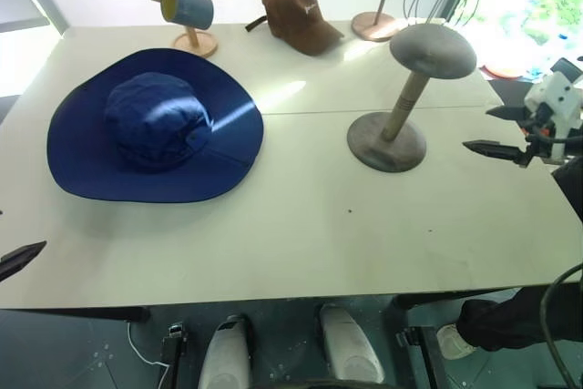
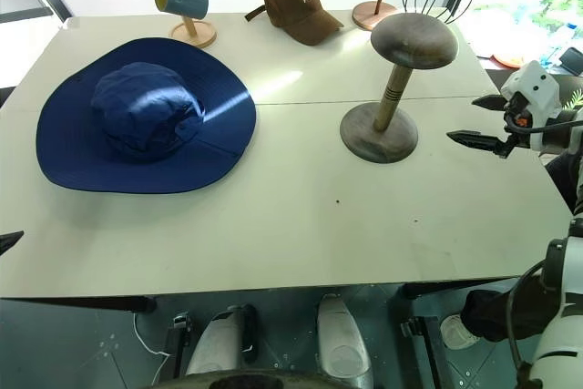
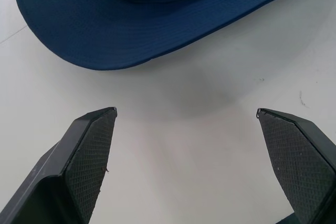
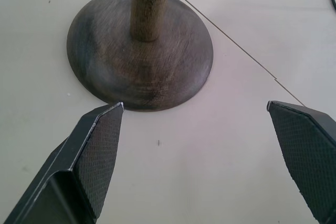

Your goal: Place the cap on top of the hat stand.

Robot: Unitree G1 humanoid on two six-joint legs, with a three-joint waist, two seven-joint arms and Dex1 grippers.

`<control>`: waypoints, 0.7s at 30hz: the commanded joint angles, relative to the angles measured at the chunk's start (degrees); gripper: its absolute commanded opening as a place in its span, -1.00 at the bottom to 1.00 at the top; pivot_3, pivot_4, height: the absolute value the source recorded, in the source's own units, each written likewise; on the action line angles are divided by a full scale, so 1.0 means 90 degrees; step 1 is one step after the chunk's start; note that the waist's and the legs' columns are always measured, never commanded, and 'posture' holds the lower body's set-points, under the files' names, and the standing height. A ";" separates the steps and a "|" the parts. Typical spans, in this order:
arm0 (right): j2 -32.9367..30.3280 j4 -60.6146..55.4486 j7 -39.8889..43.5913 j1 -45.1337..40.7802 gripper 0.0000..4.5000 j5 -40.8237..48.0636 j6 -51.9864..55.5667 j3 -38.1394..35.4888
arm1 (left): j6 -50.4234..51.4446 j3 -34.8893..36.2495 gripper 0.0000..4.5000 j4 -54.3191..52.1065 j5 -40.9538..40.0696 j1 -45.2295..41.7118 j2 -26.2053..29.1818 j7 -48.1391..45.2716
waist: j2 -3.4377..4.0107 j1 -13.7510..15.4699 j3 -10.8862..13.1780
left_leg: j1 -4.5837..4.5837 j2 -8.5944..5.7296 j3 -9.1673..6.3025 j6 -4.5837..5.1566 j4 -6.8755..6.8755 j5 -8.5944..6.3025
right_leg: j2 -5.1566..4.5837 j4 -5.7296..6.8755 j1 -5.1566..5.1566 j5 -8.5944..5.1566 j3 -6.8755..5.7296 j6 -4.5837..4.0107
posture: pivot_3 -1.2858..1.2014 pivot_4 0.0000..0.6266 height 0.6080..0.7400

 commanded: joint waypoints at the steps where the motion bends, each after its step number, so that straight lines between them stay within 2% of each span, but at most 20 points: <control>1: -0.0170 0.0034 0.0024 -0.0166 1.00 0.0060 -0.0127 -0.0180 | -0.0038 0.0094 0.99 -0.0030 0.0002 -0.0010 0.0062 -0.0066 | 0.0000 0.0000 0.0000 | 0.0000 0.0000 0.0000 0.0000 0.0000 0.0000 | 0.0000 0.0000 0.0000 0.0000 0.0000 0.0000 | 0.03 -0.52 0.97; 15: -0.0143 -0.0157 0.0443 -0.0193 1.00 0.0149 0.0049 -0.0157 | 0.0136 0.0032 0.99 -0.0282 -0.0075 -0.0231 0.0172 -0.0138 | 0.0000 0.0001 0.0000 | 0.0000 0.0000 0.0000 0.0000 0.0004 0.0000 | 0.0001 0.0004 0.0003 0.0001 0.0000 0.0002 | 0.03 -0.52 0.97; 18: -0.0176 -0.0352 0.0532 -0.0219 1.00 0.0133 0.0072 -0.0138 | 0.0099 -0.0016 0.99 -0.0506 -0.0104 -0.0308 0.0239 -0.0220 | 0.0000 0.0002 0.0000 | 0.0001 0.0000 0.0000 0.0000 0.0006 0.0000 | 0.0000 0.0005 0.0004 0.0001 0.0000 0.0002 | 0.03 -0.52 0.97; 21: -0.0230 -0.0943 0.1005 -0.0127 1.00 0.0346 0.0434 -0.0163 | 0.0061 -0.0127 0.99 -0.0724 -0.0131 -0.0462 0.0471 -0.0408 | 0.0001 0.0012 0.0000 | 0.0002 0.0000 0.0000 0.0000 0.0007 0.0001 | 0.0001 0.0009 0.0004 0.0001 0.0000 0.0003 | 0.03 -0.52 0.97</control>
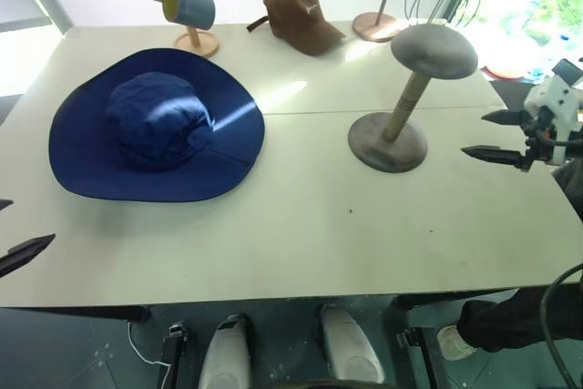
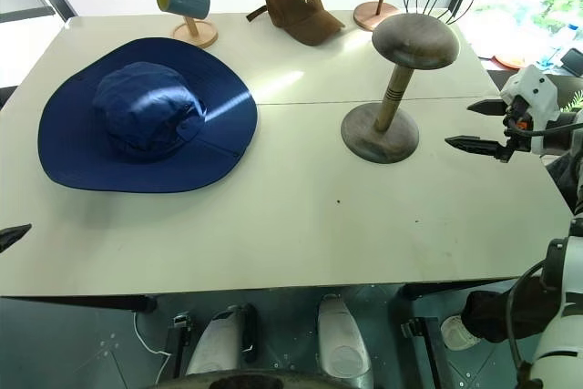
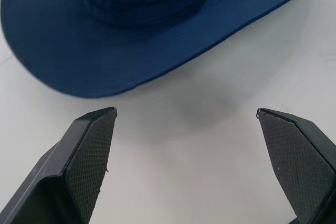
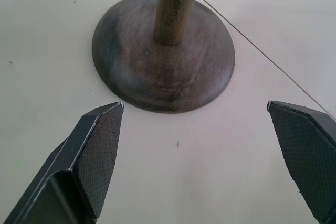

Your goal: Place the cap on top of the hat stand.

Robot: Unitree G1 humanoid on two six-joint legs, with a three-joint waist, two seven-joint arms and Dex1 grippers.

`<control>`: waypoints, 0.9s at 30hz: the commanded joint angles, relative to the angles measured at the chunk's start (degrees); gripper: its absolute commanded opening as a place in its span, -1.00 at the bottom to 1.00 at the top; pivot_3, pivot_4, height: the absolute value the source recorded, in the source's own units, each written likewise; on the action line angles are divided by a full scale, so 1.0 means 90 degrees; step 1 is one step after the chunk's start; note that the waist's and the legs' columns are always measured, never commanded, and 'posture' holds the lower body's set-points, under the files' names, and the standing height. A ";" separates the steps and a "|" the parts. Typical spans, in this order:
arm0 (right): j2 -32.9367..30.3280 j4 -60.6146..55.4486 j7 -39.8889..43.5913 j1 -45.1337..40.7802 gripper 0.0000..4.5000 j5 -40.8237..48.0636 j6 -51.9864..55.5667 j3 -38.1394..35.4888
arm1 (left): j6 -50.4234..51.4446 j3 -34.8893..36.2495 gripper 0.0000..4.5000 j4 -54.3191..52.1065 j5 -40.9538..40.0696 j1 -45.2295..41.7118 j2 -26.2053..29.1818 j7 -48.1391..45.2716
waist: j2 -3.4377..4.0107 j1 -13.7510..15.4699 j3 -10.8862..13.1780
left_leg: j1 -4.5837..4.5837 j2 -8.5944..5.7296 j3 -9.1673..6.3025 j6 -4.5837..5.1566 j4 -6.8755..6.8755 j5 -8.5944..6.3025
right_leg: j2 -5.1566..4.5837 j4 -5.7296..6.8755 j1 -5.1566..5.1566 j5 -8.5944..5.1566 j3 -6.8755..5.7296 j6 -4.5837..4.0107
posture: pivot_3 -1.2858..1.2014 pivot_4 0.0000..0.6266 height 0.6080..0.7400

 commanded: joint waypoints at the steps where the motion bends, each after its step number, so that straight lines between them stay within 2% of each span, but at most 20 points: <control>1: -0.0250 -0.1043 0.0562 0.0015 1.00 0.0447 0.0529 -0.0182 | -0.0182 -0.0089 0.99 -0.0270 -0.0013 -0.0229 0.0420 -0.0267 | 0.0000 0.0007 0.0000 | 0.0000 0.0000 0.0000 0.0000 0.0001 0.0000 | 0.0000 0.0001 0.0000 0.0000 0.0000 0.0000 | 0.03 -0.52 0.97; 5: -0.0388 -0.2811 0.1004 0.0512 1.00 0.1101 0.1719 -0.0278 | -0.0949 -0.0508 0.99 -0.0117 0.0507 -0.0477 0.1027 -0.0669 | 0.0002 0.0036 0.0000 | 0.0001 0.0001 0.0000 0.0000 0.0004 0.0000 | 0.0001 0.0008 0.0001 -0.0003 0.0000 0.0005 | 0.03 -0.52 0.97; 8: -0.0490 -0.4634 0.1039 0.1031 1.00 0.2010 0.3126 -0.0523 | -0.1703 -0.1017 0.99 0.0128 0.0877 -0.0728 0.1461 -0.0934 | 0.0010 0.0040 0.0002 | 0.0002 0.0002 0.0000 0.0000 0.0005 0.0000 | 0.0001 0.0009 0.0001 -0.0004 0.0000 0.0007 | 0.03 -0.52 0.97; 11: -0.0526 -0.5984 0.0799 0.1465 1.00 0.2662 0.4010 -0.0731 | -0.2993 -0.1919 0.99 0.0684 0.1639 -0.1066 0.1760 -0.0798 | 0.0013 0.0037 0.0002 | 0.0003 0.0004 -0.0001 0.0000 0.0004 0.0000 | 0.0003 0.0010 -0.0001 -0.0005 0.0000 0.0007 | 0.03 -0.52 0.97; 14: -0.0542 -0.6793 0.0495 0.1726 1.00 0.3010 0.4494 -0.0870 | -0.3700 -0.2694 0.99 0.1204 0.1997 -0.1573 0.1861 -0.0599 | 0.0013 0.0040 0.0002 | 0.0003 0.0004 0.0000 0.0000 0.0004 0.0000 | 0.0003 0.0012 -0.0002 -0.0004 0.0000 0.0007 | 0.03 -0.52 0.97; 18: -0.0672 -0.7573 0.0175 0.2059 1.00 0.3430 0.4970 -0.1151 | -0.4768 -0.3970 0.99 0.2112 0.2925 -0.2518 0.1684 0.0152 | 0.0012 0.0085 0.0002 | -0.0004 0.0004 0.0000 0.0000 0.0009 0.0000 | 0.0002 0.0014 -0.0006 -0.0004 0.0000 0.0007 | 0.03 -0.52 0.97; 27: -0.0815 -0.8020 -0.0414 0.2172 1.00 0.3885 0.5383 -0.1404 | -0.5665 -0.5840 0.99 0.3568 0.4610 -0.4612 0.0672 0.2021 | 0.0008 0.0269 0.0001 | -0.0020 0.0005 0.0003 0.0001 0.0068 -0.0001 | 0.0004 0.0042 -0.0003 0.0002 0.0000 0.0019 | 0.03 -0.52 0.97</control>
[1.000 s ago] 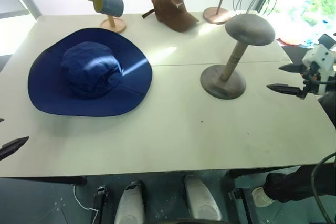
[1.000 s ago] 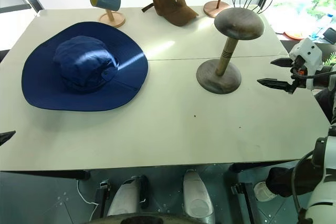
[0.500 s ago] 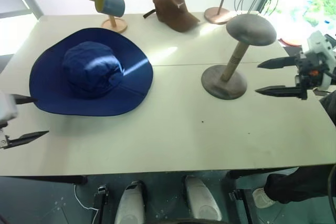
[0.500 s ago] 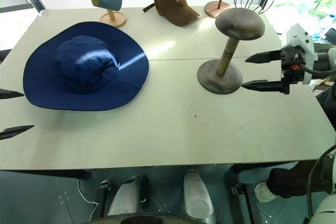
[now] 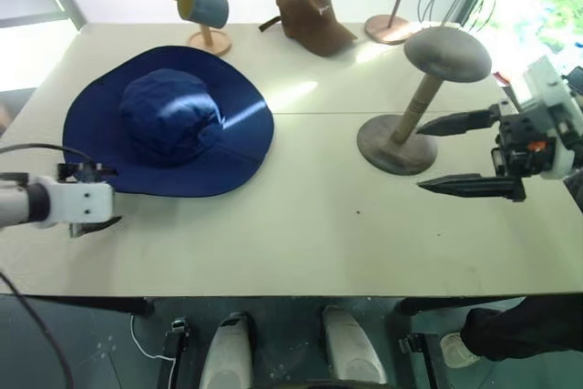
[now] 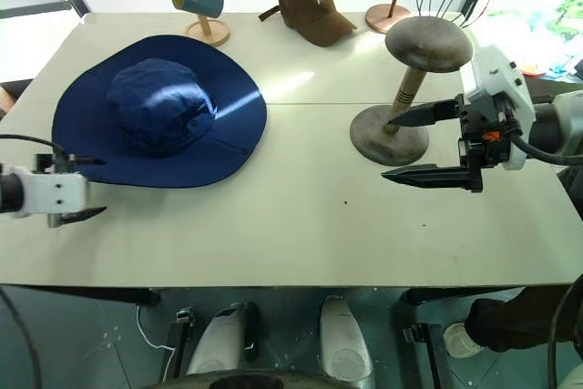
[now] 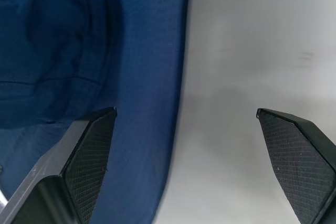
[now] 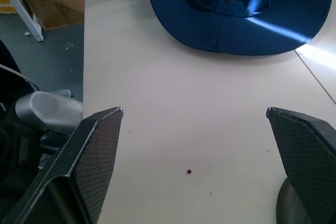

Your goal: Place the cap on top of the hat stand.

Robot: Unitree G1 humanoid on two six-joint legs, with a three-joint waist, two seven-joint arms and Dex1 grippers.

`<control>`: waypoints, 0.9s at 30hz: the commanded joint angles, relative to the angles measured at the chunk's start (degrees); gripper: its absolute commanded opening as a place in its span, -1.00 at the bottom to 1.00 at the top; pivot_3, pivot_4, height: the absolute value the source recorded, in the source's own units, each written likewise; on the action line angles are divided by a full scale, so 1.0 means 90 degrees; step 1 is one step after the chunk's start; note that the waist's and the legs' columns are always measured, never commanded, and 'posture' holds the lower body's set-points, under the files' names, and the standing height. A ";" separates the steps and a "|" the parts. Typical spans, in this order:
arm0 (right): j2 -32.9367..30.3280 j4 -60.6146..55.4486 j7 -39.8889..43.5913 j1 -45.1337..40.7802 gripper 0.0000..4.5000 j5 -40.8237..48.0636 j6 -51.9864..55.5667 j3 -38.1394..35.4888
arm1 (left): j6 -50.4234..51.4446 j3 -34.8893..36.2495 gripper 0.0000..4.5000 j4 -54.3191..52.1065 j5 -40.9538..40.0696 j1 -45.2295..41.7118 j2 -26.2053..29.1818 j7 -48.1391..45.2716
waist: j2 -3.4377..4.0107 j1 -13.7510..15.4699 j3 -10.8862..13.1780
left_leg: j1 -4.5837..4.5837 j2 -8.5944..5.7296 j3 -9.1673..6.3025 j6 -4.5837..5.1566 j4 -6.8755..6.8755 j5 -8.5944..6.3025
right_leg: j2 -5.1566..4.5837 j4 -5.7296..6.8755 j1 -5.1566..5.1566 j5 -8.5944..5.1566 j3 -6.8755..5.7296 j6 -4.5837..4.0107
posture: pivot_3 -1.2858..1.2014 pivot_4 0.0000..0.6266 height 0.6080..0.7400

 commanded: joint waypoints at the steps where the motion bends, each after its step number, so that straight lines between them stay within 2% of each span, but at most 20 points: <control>1: -0.0136 -0.0241 -0.0187 -0.0084 1.00 0.0267 0.0093 -0.0240 | -0.0223 -0.0411 0.99 0.0402 0.0624 -0.0573 -0.0232 0.0761 | -0.0004 0.0019 -0.0002 | -0.0002 0.0000 0.0000 0.0000 0.0006 0.0000 | 0.0000 0.0007 0.0000 0.0000 0.0000 0.0001 | 0.03 -0.52 0.97; 9: -0.0150 -0.0361 -0.0481 -0.0151 1.00 0.0467 0.0144 -0.0148 | -0.0367 -0.1184 0.99 0.1168 0.1295 -0.1425 -0.0717 0.1568 | 0.0004 0.0137 -0.0008 | 0.0009 -0.0001 -0.0001 0.0000 0.0019 0.0000 | 0.0001 0.0054 -0.0004 0.0002 0.0001 0.0018 | 0.03 -0.52 0.97; 12: -0.0175 -0.0374 -0.0542 -0.0140 1.00 0.0495 0.0130 -0.0144 | -0.0357 -0.1225 0.58 0.1237 0.1141 -0.1513 -0.0785 0.1498 | 0.0005 0.0156 -0.0009 | 0.0010 -0.0001 -0.0002 0.0000 0.0023 0.0000 | 0.0001 0.0059 -0.0004 -0.0004 0.0001 0.0008 | 0.03 -0.52 0.97; 16: -0.0205 -0.0352 -0.0629 -0.0109 1.00 0.0447 0.0068 -0.0179 | -0.0295 -0.1253 -0.30 0.1235 0.0967 -0.1543 -0.0765 0.1343 | 0.0004 0.0154 -0.0008 | 0.0008 -0.0001 -0.0002 0.0000 0.0025 0.0000 | 0.0000 0.0059 -0.0004 -0.0003 0.0001 0.0009 | 0.03 -0.52 0.97; 17: -0.0208 -0.0315 -0.0677 -0.0109 1.00 0.0404 0.0047 -0.0173 | -0.0280 -0.1258 -0.58 0.1227 0.0919 -0.1562 -0.0764 0.1290 | 0.0004 0.0149 -0.0008 | 0.0007 -0.0001 -0.0002 0.0000 0.0024 0.0000 | 0.0001 0.0059 -0.0005 -0.0003 0.0000 0.0009 | 0.03 -0.52 0.97; 19: -0.0229 -0.0223 -0.0752 -0.0124 1.00 0.0390 0.0094 -0.0168 | -0.0142 -0.1234 -0.98 0.1175 0.0766 -0.1614 -0.0809 0.1145 | 0.0004 0.0138 -0.0008 | 0.0007 0.0000 -0.0003 0.0000 0.0024 0.0000 | 0.0001 0.0059 -0.0005 -0.0003 0.0000 0.0010 | 0.03 -0.52 0.97; 21: -0.0265 -0.0146 -0.0787 -0.0129 1.00 0.0432 0.0175 -0.0190 | 0.0129 -0.1178 -0.98 0.1081 0.0563 -0.1664 -0.0895 0.0991 | 0.0004 0.0138 -0.0008 | 0.0008 0.0000 -0.0003 0.0000 0.0023 0.0000 | 0.0001 0.0059 -0.0005 -0.0003 0.0000 0.0011 | 0.03 -0.52 0.97; 27: -0.0291 0.0036 -0.1028 -0.0015 1.00 0.0421 0.0102 -0.0585 | 0.2645 -0.0664 -0.98 -0.0395 -0.1215 -0.2169 -0.1399 -0.0174 | 0.0000 0.0165 -0.0006 | 0.0001 -0.0001 -0.0005 0.0001 0.0029 0.0001 | 0.0002 0.0059 -0.0005 0.0001 0.0000 0.0021 | 0.03 -0.52 0.97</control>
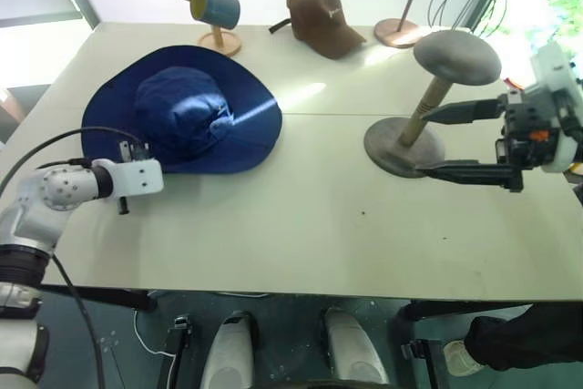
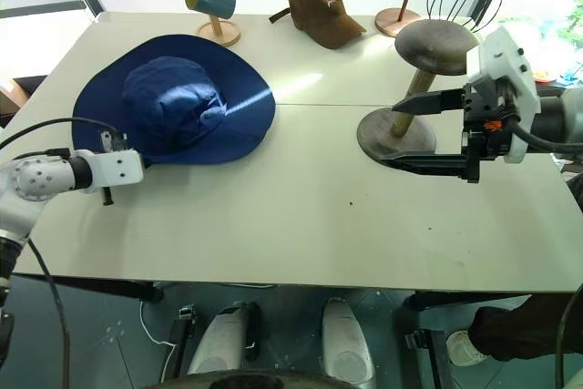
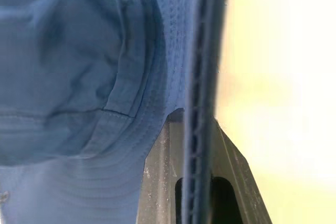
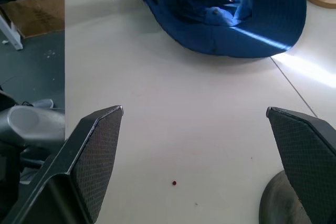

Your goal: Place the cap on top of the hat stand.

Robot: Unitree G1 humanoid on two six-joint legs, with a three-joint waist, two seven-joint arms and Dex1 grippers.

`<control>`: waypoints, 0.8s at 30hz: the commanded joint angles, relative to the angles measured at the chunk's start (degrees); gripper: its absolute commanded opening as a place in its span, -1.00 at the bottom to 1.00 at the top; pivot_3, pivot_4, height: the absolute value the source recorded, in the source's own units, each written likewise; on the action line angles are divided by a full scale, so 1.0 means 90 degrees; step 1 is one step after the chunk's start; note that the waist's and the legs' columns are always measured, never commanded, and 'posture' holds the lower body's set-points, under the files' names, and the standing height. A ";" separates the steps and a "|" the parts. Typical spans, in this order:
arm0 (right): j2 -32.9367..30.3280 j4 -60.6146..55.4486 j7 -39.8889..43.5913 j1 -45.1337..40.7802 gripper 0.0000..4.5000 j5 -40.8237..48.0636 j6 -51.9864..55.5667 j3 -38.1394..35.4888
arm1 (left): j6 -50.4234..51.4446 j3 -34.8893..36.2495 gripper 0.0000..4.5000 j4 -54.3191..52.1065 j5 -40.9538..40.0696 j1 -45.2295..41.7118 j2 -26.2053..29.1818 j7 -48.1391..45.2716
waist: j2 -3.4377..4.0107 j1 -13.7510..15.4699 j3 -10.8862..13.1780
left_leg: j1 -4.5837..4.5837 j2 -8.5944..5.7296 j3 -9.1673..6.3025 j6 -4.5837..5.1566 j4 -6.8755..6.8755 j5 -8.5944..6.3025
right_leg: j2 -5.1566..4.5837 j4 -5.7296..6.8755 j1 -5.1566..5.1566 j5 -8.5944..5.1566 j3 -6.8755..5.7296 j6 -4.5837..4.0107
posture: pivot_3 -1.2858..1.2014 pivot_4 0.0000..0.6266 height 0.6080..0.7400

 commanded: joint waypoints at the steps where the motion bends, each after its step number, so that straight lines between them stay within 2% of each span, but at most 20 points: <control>1: -0.0118 0.0040 -0.0159 0.0045 1.00 0.0037 -0.0102 -0.0489 | 0.1588 0.0545 -0.98 -0.1128 -0.1204 -0.0568 -0.0102 -0.0598 | -0.0001 -0.0004 0.0001 | -0.0001 0.0000 -0.0001 0.0000 0.0000 0.0000 | 0.0001 0.0000 0.0000 0.0000 0.0000 0.0001 | 0.03 -0.52 0.97; 5: -0.0248 0.0103 -0.0123 0.0350 1.00 0.0012 -0.0142 -0.0901 | 0.3119 0.0769 -0.98 -0.1865 -0.2082 -0.1335 -0.0315 -0.0836 | -0.0002 -0.0025 0.0000 | -0.0002 -0.0001 -0.0011 0.0001 0.0000 0.0000 | 0.0007 0.0001 0.0003 -0.0007 0.0000 0.0020 | 0.03 -0.52 0.97; 9: -0.0423 0.0344 -0.0118 0.0537 1.00 -0.0008 -0.0141 -0.1348 | 0.3759 0.0709 -0.98 -0.1961 -0.2372 -0.2377 -0.0616 -0.0752 | -0.0003 -0.0044 0.0000 | -0.0002 -0.0004 -0.0025 0.0001 0.0001 0.0001 | 0.0011 0.0001 0.0009 -0.0012 -0.0001 0.0030 | 0.03 -0.52 0.97; 15: -0.0592 0.0769 -0.0248 0.0676 1.00 0.0065 0.0064 -0.2074 | 0.3047 0.0303 -0.98 -0.1010 -0.2010 -0.3912 -0.1373 -0.0465 | -0.0003 -0.0041 0.0001 | 0.0001 -0.0004 -0.0039 0.0002 0.0000 0.0001 | 0.0021 0.0001 0.0014 -0.0012 -0.0002 0.0032 | 0.03 -0.52 0.97; 21: -0.0627 0.0881 -0.0262 0.1516 1.00 -0.0224 0.0116 -0.3006 | 0.2170 0.0029 -0.98 0.0556 -0.1723 -0.5320 -0.2403 -0.0182 | -0.0005 -0.0033 0.0001 | -0.0003 -0.0008 -0.0051 0.0002 0.0003 0.0001 | 0.0023 -0.0002 0.0020 -0.0015 -0.0003 0.0038 | 0.03 -0.52 0.97; 24: -0.0510 0.0712 -0.0282 0.2113 1.00 -0.0320 0.0341 -0.3761 | 0.1517 -0.0138 -0.98 0.1560 -0.1547 -0.6094 -0.3070 -0.0024 | -0.0007 -0.0041 0.0003 | -0.0002 -0.0010 -0.0061 0.0002 -0.0001 0.0001 | 0.0026 0.0000 0.0020 -0.0020 -0.0005 0.0046 | 0.03 -0.52 0.97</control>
